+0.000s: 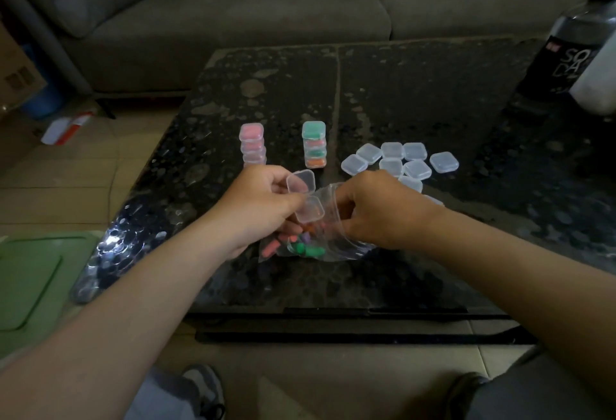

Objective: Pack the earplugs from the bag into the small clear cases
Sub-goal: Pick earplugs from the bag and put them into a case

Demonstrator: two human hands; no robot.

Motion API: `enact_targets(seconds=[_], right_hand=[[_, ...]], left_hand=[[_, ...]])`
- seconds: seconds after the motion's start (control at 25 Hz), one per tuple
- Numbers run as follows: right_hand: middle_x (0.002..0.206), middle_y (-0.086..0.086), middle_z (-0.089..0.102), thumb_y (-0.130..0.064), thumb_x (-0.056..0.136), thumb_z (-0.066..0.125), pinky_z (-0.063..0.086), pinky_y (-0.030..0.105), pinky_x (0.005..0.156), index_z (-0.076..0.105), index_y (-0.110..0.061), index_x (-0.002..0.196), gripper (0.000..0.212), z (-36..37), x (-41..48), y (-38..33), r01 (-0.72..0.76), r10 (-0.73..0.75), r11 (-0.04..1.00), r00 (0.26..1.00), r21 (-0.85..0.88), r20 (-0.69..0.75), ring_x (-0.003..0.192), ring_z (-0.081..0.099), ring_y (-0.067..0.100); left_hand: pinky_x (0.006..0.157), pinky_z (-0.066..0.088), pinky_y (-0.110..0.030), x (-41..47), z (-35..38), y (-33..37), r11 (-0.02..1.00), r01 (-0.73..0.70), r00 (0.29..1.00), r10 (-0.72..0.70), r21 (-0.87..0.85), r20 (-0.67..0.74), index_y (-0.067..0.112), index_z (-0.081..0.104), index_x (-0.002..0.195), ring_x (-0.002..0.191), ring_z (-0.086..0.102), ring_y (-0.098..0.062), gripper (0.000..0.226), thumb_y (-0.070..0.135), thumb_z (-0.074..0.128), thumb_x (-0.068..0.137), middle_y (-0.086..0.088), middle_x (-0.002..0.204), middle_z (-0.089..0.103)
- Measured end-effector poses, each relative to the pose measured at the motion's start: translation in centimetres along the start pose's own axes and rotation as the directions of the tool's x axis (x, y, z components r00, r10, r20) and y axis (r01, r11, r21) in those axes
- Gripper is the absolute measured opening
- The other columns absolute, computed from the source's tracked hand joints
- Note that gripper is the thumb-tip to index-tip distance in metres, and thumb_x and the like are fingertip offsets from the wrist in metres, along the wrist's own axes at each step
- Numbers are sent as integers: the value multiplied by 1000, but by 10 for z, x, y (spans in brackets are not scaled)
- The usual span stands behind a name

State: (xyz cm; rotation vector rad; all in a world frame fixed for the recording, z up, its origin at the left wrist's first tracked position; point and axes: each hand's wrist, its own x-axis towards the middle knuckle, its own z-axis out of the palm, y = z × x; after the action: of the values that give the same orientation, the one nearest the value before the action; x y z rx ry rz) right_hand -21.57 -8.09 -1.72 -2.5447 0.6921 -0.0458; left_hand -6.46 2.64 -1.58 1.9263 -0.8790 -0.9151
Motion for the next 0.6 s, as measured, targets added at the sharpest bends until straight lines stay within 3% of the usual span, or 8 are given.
enact_targets(seconds=[0.08, 0.2, 0.28, 0.36, 0.48, 0.6], right_hand=[[65, -12, 58, -26, 89, 72, 40, 19, 54, 59, -30, 69, 24, 2, 3, -3, -2, 2, 1000, 1000, -26, 28, 58, 54, 5], [76, -6, 68, -21, 90, 70, 56, 27, 63, 71, -23, 83, 6, 0, 6, -3, -12, 13, 999, 999, -42, 39, 67, 63, 8], [80, -8, 69, -18, 89, 68, 56, 23, 66, 74, -21, 91, 7, -6, 4, -1, -12, 12, 999, 1000, -47, -10, 71, 63, 6], [82, -11, 67, -20, 89, 71, 56, 21, 69, 72, -23, 89, 4, -15, 2, 3, -44, 46, 999, 995, 18, -91, 75, 63, 4], [85, -13, 64, -19, 86, 76, 56, 18, 70, 67, -30, 84, 14, -27, -2, 9, -42, 79, 986, 969, 159, -235, 78, 63, 2], [91, -13, 60, -12, 85, 74, 55, 16, 72, 65, -36, 81, 26, -30, -6, 5, 73, 2, 975, 942, 211, -335, 82, 62, 1]], left_hand=[[77, 61, -56, 1, 1, 0, 1000, -5, 1000, 5, 19, 9, 14, 71, 103, 58, 70, -19, 9, 9, 67, 96, -8, 82, 78], [64, 61, -43, 1, 1, 1, 1000, -9, 1000, 9, 23, 5, 17, 70, 108, 56, 69, -17, 15, 9, 63, 98, -5, 82, 78], [46, 55, -33, 0, 1, 2, 1000, -3, 1000, 3, 7, 14, 20, 70, 106, 56, 68, -18, 16, 10, 60, 100, -5, 76, 77], [41, 48, -29, 0, 1, 3, 1000, -8, 1000, 8, -18, 25, 21, 71, 105, 56, 65, -19, 13, 14, 60, 101, -8, 74, 76], [53, 53, -37, 1, 2, 3, 999, -40, 998, 41, -28, 41, 21, 72, 105, 57, 65, -21, 11, 19, 62, 101, -9, 77, 78], [75, 60, -56, 0, 3, 3, 995, -88, 994, 91, -56, 57, 20, 72, 109, 71, 76, -31, 12, 18, 64, 100, -10, 84, 79]])
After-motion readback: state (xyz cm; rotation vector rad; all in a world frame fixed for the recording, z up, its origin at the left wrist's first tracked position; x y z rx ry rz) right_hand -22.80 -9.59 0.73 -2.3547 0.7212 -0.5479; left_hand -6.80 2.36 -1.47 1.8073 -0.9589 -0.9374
